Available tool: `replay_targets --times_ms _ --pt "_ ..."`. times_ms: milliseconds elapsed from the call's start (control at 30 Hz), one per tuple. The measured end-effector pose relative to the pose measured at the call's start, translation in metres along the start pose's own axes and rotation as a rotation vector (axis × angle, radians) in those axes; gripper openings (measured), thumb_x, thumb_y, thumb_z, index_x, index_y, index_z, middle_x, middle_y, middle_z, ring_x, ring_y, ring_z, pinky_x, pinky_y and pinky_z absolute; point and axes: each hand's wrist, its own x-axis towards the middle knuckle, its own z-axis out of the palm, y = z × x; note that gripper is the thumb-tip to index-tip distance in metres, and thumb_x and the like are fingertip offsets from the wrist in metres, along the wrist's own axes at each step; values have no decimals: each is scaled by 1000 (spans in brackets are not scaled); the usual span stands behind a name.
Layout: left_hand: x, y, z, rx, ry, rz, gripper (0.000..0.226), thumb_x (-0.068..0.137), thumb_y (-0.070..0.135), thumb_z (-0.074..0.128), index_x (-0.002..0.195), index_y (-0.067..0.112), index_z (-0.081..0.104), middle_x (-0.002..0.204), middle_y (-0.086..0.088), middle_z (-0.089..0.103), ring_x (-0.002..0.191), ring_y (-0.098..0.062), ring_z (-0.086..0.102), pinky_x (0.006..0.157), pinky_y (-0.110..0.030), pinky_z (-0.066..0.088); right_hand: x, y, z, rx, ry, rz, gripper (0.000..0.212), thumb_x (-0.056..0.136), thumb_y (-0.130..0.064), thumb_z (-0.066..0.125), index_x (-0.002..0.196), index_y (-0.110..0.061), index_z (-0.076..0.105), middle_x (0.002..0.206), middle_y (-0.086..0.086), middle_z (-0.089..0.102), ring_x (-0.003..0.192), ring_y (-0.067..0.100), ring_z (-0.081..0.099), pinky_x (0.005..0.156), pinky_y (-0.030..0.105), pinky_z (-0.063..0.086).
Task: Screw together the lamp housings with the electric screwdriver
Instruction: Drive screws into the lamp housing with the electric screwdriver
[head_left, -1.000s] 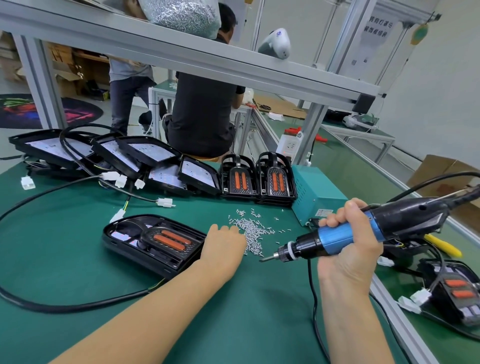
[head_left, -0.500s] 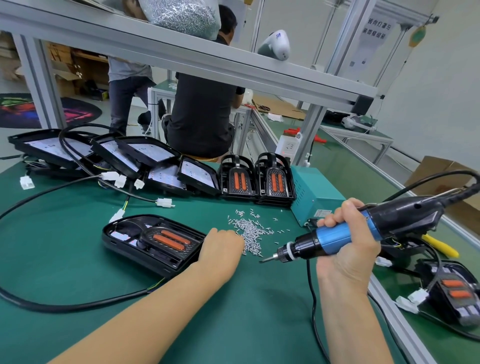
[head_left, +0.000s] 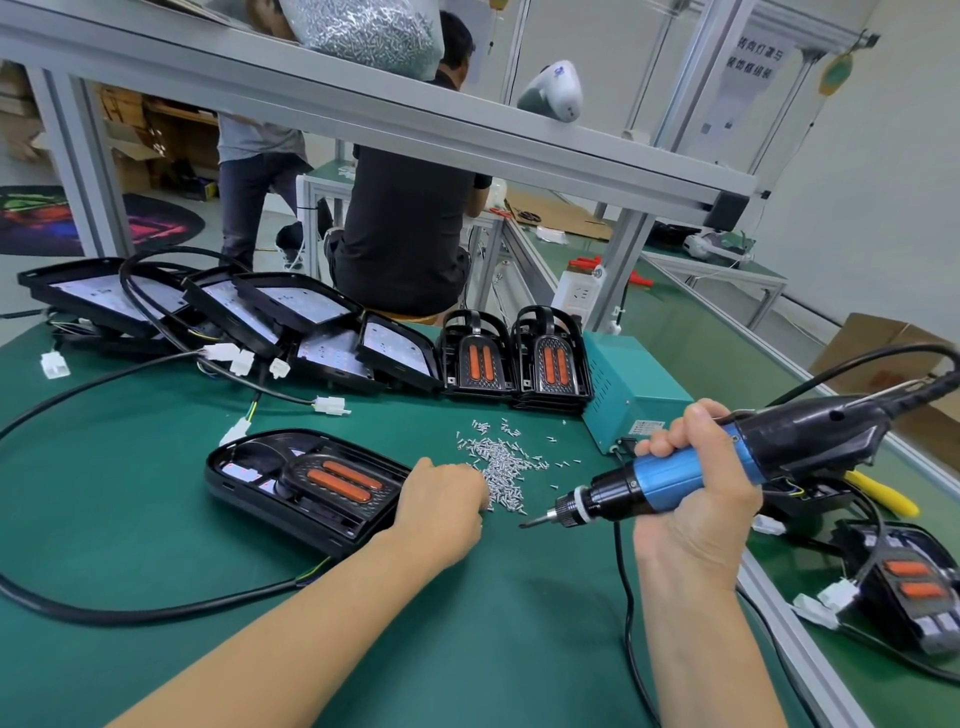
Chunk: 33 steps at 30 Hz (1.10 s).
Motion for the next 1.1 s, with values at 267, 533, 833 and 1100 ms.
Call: replay_targets --times_ms 267,533,833,1100 --pt "-2 4 -5 41 -23 28 23 86 2 52 82 24 60 98 0 65 76 -22 51 77 -29 25 -1 1 0 0 10 4 14 73 -8 65 80 -18 57 55 -6 52 47 9 50 54 18 47" --pt "-4 14 -10 99 -95 -8 32 78 -14 48 96 11 58 104 -12 56 94 -31 55 67 -32 36 -1 -1 -2 -11 10 -6 14 73 -8 65 79 -19 59 56 -5 51 47 9 50 55 19 48" --pt "-3 18 -19 134 -133 -84 32 77 -15 48 97 8 58 107 -12 63 99 -31 60 67 -32 38 -2 0 -1 -5 4 3 13 73 -8 64 79 -17 56 54 -4 50 46 10 49 53 21 47" --pt "-2 19 -22 166 -191 -85 32 78 -12 51 105 4 60 111 -11 63 103 -28 61 69 -30 42 -4 2 5 2 4 0 13 72 -8 64 79 -17 57 54 -5 50 46 10 50 55 20 48"
